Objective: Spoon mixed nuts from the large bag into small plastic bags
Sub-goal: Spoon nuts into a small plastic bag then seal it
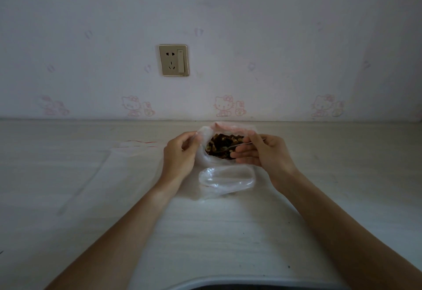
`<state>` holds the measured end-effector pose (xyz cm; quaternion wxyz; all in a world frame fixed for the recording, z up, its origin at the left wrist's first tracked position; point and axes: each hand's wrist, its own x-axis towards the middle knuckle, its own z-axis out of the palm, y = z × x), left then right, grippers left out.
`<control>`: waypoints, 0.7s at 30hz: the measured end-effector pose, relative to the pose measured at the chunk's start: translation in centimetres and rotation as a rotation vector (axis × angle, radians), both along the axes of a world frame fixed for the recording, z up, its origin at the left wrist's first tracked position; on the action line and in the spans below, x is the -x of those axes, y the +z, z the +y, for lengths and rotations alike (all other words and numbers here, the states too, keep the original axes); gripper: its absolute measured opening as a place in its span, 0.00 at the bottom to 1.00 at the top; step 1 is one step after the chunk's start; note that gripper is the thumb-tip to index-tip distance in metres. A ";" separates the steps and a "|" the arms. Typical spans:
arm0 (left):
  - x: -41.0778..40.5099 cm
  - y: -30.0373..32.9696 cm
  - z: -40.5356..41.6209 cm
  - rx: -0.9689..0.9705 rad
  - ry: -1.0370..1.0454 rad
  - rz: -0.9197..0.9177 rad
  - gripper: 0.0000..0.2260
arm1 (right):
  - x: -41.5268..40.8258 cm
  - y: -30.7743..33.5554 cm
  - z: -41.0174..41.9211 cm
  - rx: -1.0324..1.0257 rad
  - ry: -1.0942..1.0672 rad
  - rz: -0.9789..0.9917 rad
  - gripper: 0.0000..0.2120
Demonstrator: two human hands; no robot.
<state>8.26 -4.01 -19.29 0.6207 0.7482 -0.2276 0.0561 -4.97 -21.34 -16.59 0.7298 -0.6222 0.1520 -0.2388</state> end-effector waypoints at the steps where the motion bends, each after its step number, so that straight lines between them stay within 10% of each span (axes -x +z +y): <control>1: 0.0 0.0 0.0 0.006 -0.006 -0.007 0.07 | 0.0 0.0 -0.1 -0.003 -0.006 -0.002 0.17; 21: 0.4 0.1 0.1 -0.017 0.060 -0.059 0.09 | 0.8 0.8 -0.8 -0.046 -0.062 -0.004 0.19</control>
